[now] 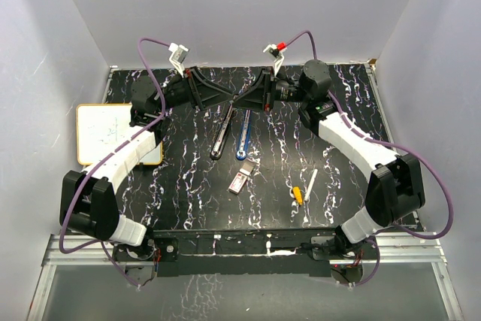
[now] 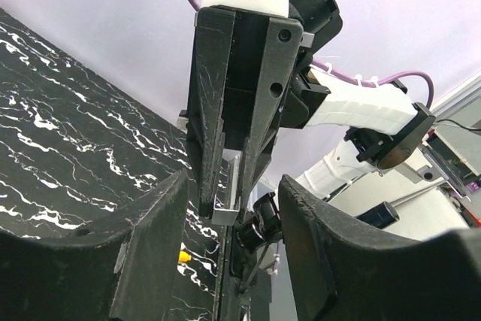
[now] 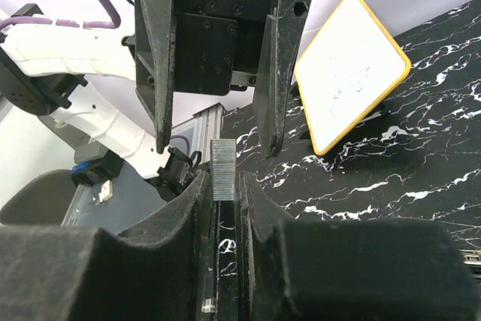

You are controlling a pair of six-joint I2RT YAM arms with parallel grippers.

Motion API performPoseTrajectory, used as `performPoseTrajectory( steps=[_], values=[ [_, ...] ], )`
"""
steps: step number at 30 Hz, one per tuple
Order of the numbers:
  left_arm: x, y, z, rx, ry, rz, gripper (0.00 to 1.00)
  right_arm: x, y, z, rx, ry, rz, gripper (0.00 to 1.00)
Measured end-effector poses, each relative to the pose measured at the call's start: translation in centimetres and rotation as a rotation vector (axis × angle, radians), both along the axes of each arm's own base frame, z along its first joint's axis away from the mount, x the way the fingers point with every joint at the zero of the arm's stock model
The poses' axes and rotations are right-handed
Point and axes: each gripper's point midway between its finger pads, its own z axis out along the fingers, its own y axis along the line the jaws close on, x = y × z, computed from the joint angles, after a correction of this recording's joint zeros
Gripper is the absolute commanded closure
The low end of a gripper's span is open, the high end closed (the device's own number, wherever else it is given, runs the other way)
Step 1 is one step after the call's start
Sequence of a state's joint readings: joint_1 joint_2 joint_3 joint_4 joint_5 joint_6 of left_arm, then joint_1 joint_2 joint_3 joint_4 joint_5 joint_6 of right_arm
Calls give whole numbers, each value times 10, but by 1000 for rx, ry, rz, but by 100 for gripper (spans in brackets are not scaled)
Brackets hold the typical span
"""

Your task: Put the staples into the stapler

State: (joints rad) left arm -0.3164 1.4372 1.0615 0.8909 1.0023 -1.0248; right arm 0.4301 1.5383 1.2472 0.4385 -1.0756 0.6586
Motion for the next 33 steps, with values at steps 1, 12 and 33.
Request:
performPoseTrajectory(
  steps=[1,12,33],
  values=[
    [0,0,-1,3,0,1,52,0,0,0,0,2,-1,85],
    [3,0,-7,22,-1,9,61,2,0,0,3,2,-11,86],
    [4,-1,-10,33,-1,12,69,4,0,0,3,-1,-24,86]
  ],
)
